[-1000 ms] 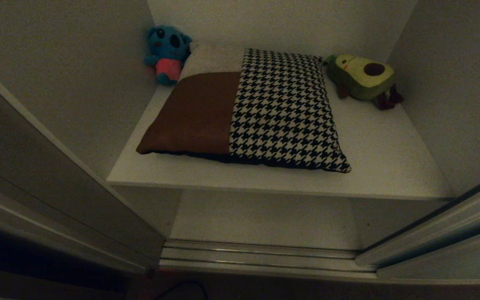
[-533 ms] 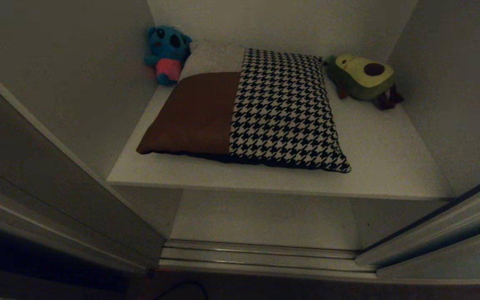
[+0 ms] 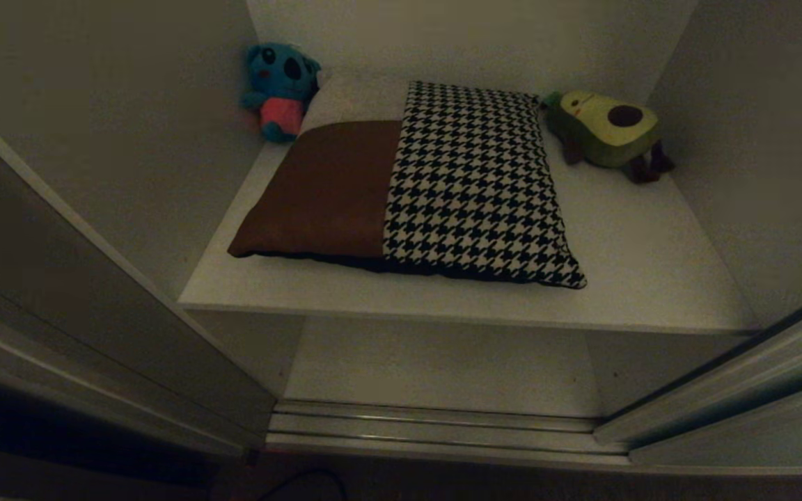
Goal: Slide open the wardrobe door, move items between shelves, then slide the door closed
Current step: Close the door
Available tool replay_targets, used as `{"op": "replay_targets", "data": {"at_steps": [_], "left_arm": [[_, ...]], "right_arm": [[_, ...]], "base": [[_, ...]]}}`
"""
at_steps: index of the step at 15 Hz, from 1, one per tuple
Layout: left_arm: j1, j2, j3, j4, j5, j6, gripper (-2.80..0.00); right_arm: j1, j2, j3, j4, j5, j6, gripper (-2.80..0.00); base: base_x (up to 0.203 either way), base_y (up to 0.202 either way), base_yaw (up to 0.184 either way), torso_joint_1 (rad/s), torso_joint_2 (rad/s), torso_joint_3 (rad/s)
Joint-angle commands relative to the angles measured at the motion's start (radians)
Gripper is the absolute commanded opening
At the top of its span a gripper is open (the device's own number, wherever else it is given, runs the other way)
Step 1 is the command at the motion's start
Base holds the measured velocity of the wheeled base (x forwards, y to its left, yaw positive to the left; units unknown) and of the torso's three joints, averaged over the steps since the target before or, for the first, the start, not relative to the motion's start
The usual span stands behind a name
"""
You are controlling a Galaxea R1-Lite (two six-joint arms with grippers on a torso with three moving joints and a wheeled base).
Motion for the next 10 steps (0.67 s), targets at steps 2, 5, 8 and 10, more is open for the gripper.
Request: {"op": "replay_targets", "data": {"at_steps": [2, 5, 8, 10], "left_arm": [[0.0, 0.002, 0.0, 0.002, 0.0, 0.0, -2.8], [0.0, 0.002, 0.0, 0.002, 0.0, 0.0, -2.8], [0.0, 0.002, 0.0, 0.002, 0.0, 0.0, -2.8], [0.0, 0.002, 0.001, 0.002, 0.0, 0.0, -2.8]], "right_arm": [[0.001, 0.0, 0.003, 0.0, 0.001, -0.001, -2.8], [0.001, 0.0, 0.003, 0.0, 0.001, -0.001, -2.8], [0.0, 0.0, 0.003, 0.0, 0.001, -0.001, -2.8], [0.001, 0.0, 0.004, 0.0, 0.001, -0.001, -2.8]], "base": [[0.0, 0.0, 0.0, 0.0, 0.0, 0.0], [-0.079, 0.0, 0.0, 0.003, 0.0, -0.001], [-0.199, 0.0, 0.001, 0.002, 0.0, 0.004], [-0.193, 0.0, 0.0, 0.004, 0.0, 0.005]]}}
